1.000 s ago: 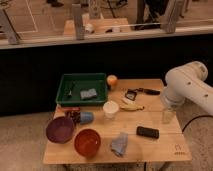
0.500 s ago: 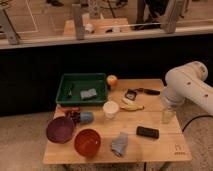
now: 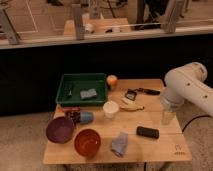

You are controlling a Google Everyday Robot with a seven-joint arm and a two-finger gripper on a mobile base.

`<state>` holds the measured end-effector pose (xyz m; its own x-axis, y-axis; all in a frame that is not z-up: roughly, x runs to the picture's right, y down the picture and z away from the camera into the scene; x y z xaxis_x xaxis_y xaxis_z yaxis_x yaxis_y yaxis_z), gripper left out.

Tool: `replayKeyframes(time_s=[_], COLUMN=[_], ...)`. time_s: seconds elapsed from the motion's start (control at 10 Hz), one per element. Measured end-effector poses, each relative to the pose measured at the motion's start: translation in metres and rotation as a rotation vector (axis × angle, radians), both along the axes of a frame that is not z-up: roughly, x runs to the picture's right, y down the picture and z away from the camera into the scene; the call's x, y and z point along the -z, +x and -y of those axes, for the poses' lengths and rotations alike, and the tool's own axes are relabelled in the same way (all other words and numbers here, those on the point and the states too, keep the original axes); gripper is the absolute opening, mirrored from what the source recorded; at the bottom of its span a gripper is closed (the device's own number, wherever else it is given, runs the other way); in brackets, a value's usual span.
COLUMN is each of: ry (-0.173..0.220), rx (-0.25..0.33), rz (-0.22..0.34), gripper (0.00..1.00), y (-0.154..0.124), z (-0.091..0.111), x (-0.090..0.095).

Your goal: Wipe table surface with towel

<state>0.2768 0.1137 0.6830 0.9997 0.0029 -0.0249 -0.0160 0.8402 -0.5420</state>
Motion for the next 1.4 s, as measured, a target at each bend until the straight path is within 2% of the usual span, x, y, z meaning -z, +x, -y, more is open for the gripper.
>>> replayKeyframes(time_s=[0.2, 0.4, 0.6, 0.7, 0.8, 1.2, 1.4], ry=[-0.018, -0.038, -0.073, -0.082, -0.085, -0.087, -0.097], rx=[0.085, 0.174, 0.237, 0.255, 0.265, 0.274, 0.322], rz=[0.087, 0.199, 0.292, 0.317, 0.328, 0.334, 0.383], gripper=[0.80, 0.80, 0.80, 0.80, 0.80, 0.80, 0.80], y=[-0.028, -0.082, -0.123, -0.133, -0.138, -0.139, -0.160], z=[-0.027, -0.073, -0.123, -0.137, -0.143, -0.144, -0.150], x=[0.008, 0.008, 0.006, 0.006, 0.007, 0.005, -0.015])
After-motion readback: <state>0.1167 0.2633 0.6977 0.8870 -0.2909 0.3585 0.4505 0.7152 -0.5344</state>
